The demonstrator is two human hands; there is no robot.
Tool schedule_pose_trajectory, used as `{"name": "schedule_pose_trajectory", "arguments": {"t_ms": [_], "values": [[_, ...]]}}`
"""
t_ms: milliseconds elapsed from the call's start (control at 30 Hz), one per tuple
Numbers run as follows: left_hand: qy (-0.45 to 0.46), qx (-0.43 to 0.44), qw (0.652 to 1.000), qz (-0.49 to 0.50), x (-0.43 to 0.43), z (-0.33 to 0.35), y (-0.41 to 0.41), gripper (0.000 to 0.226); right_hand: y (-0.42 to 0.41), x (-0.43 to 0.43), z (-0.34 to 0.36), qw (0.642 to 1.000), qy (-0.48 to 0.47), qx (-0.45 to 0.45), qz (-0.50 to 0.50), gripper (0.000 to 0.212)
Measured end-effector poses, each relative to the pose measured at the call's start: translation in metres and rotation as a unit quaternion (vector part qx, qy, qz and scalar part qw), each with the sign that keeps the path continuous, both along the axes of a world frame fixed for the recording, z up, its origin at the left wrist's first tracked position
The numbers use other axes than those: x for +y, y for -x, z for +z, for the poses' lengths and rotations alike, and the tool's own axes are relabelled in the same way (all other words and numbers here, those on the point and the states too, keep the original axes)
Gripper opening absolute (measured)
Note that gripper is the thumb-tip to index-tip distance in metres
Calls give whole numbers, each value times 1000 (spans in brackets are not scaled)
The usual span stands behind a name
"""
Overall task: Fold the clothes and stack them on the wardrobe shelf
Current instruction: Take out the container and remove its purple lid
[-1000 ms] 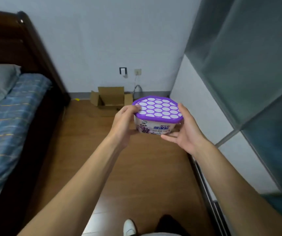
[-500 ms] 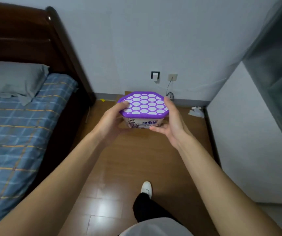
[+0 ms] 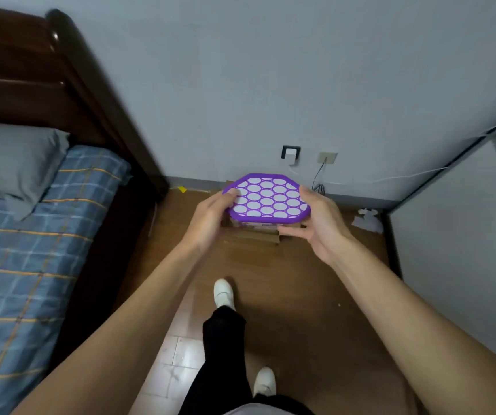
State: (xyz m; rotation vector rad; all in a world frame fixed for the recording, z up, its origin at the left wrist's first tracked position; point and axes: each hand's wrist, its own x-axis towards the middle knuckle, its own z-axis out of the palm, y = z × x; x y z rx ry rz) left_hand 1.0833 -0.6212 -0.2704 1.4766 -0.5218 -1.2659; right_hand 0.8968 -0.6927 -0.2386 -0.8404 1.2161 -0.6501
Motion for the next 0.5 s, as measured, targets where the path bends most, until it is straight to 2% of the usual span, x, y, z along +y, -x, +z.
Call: {"name": "schedule_pose_trajectory", "arguments": {"t_ms": [100,167,233,300,500], "values": [[-6,-4,1000,-20,-60,-27,-32,30,-29,-53,-24,1000,0,24,-9,31],[-12,-3,999,-47,-102,-48,-54,29,-50,-89,-44,999,2,49,-21,24],[-26,1,997,-70,-142,-72,-75,35,-71,-127,-64,996,3,78,-32,10],[-43,1,996,-83,-178,-97,-95,49,-90,-165,-89,994,9,104,-26,4],[-86,-15,991,-98,-269,-181,-132,64,-122,-256,-184,991,-20,130,-4,13]]}}
